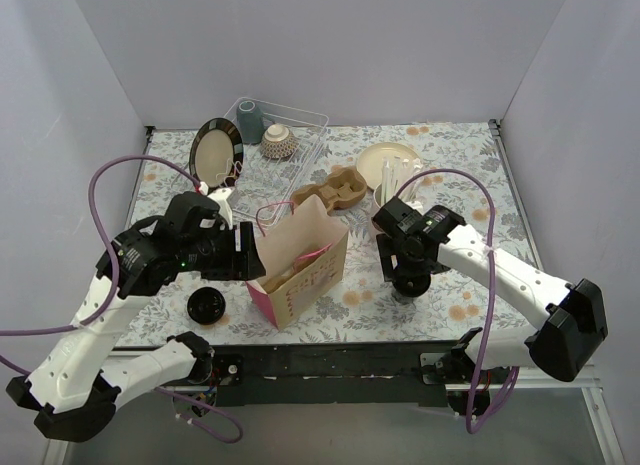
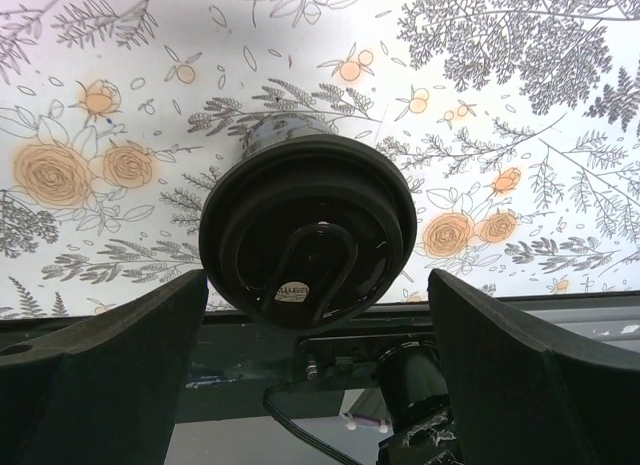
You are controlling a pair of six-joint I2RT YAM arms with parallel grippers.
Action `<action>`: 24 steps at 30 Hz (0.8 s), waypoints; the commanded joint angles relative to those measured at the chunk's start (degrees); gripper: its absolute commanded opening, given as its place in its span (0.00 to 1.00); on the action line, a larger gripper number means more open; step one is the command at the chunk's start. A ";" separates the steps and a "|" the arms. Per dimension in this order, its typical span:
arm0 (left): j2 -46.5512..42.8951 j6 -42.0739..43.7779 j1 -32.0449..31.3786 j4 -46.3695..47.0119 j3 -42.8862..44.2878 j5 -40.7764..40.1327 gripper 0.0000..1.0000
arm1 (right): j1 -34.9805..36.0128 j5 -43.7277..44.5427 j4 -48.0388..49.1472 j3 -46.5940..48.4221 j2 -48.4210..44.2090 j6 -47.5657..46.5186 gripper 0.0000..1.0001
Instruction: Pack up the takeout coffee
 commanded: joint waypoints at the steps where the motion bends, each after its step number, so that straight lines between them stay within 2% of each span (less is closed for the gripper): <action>1: -0.74 -2.02 -0.19 -3.18 6.21 -2.71 0.66 | -0.30 1.80 -0.98 4.10 -0.93 -0.52 0.99; 2: -1.35 -2.55 -0.19 -3.18 6.83 -2.36 0.70 | -0.30 1.53 -0.90 4.27 -1.02 -0.69 0.99; 5: -1.88 -3.34 -0.19 -3.27 7.54 -1.92 0.73 | -0.30 1.71 -0.46 4.01 -2.16 -0.70 0.98; 11: -3.11 -13.07 -0.19 -3.36 5.69 2.30 0.71 | -0.39 3.81 1.39 3.04 -5.07 -0.43 0.99; 13: -3.47 -14.06 -0.19 -3.53 5.34 3.62 0.68 | -0.30 4.86 0.77 2.87 -4.63 -0.78 0.98; 18: -3.55 -13.99 -0.19 -3.45 4.90 4.24 0.68 | -0.30 4.52 3.04 -0.29 -5.94 -1.04 0.91; 22: -1.63 -8.54 -0.19 -3.44 7.44 -1.54 0.70 | -0.30 2.94 4.02 -1.88 -7.00 -0.34 0.88; 24: -0.74 -5.03 -0.19 -3.27 8.93 -7.86 0.71 | -0.30 2.33 3.85 -1.70 -7.17 -0.34 0.88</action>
